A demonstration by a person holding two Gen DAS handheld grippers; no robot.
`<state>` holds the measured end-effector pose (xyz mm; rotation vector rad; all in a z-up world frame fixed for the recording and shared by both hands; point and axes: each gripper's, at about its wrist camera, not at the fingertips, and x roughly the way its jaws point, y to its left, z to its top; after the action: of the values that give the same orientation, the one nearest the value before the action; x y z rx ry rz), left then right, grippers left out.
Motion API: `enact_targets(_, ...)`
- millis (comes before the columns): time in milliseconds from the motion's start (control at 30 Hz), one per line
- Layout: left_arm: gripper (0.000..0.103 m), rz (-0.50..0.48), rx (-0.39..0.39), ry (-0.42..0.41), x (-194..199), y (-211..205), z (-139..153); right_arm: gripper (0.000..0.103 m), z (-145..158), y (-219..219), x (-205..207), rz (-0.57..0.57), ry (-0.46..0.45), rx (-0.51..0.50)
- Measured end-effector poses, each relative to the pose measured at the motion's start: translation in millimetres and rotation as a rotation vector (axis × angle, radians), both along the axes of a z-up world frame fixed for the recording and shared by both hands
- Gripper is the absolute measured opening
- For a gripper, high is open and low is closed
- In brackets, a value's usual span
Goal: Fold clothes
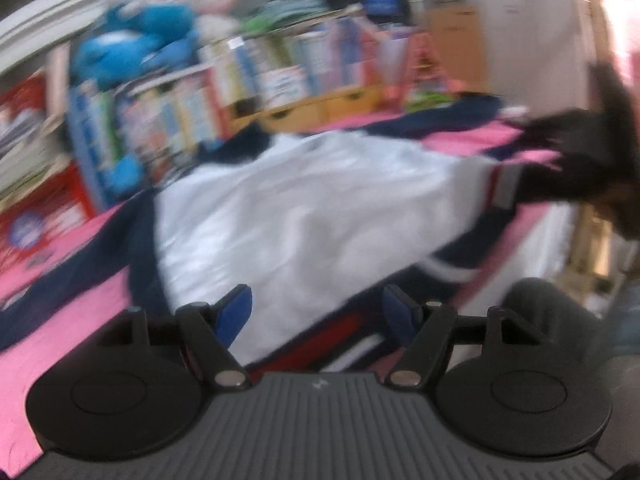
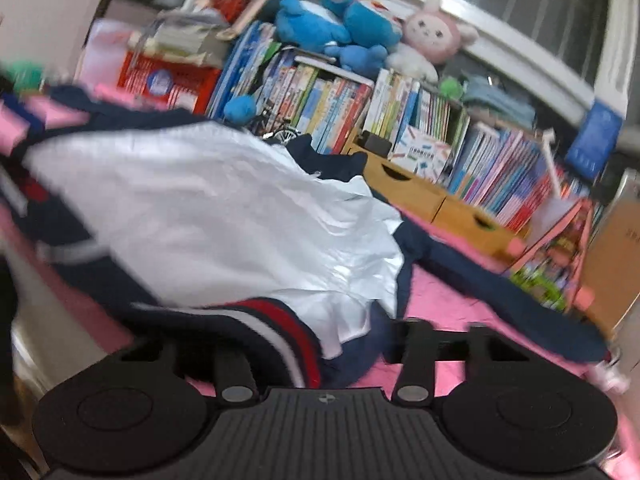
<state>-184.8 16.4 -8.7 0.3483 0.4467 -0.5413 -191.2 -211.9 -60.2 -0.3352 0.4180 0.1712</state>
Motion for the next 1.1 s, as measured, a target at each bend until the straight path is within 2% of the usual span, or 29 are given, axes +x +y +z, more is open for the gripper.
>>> enact_targets(133, 0.071, -0.122, 0.011, -0.026, 7.6, -39.7, -1.8, 0.028, 22.8, -7.3, 16.0, -0.022, 0.033, 0.169)
enact_targets(200, 0.071, -0.136, 0.023, -0.043, 11.9, -52.5, -3.7, 0.028, 31.3, -12.5, 20.3, -0.029, 0.045, 0.224)
enact_targets(300, 0.070, -0.152, 0.040, -0.068, 18.4, -70.6, -6.6, 0.028, 39.1, -18.2, 20.1, -0.041, 0.037, 0.240)
enact_targets(500, 0.070, -0.205, 0.013, -0.062, 6.5, -61.2, -2.9, 0.028, 52.3, -30.1, 23.5, -0.061, 0.032, 0.288)
enact_targets(633, 0.071, -0.166, 0.140, -0.120, -2.3, -60.6, -13.5, 0.028, 63.4, -34.5, 28.9, -0.073, 0.020, 0.353)
enact_targets(733, 0.071, -0.035, 0.241, -0.157, 8.3, -45.8, -25.1, 0.028, 66.9, -33.8, 24.0, -0.072, -0.016, 0.291)
enact_targets(833, 0.072, 0.052, 0.253, -0.111, 16.8, -14.5, -24.5, 0.029, 57.5, -30.7, 11.5, -0.054, -0.023, 0.111)
enact_targets(900, 0.071, 0.100, 0.293, -0.106, 16.2, 0.9, -18.6, 0.030, 48.2, -28.8, 0.2, -0.016, -0.015, -0.055)
enact_targets(1000, 0.071, 0.144, 0.245, -0.078, 17.2, 27.4, -0.9, 0.030, 45.6, -30.7, -14.9, -0.005, -0.033, -0.195)
enact_targets(1067, 0.072, 0.204, 0.264, -0.084, 21.5, 31.4, 1.6, 0.031, 44.3, -32.2, -24.8, 0.001, -0.046, -0.283)
enact_targets(1100, 0.072, 0.235, 0.276, -0.088, 23.8, 32.8, 2.4, 0.032, 44.1, -31.1, -26.7, 0.002, -0.053, -0.289)
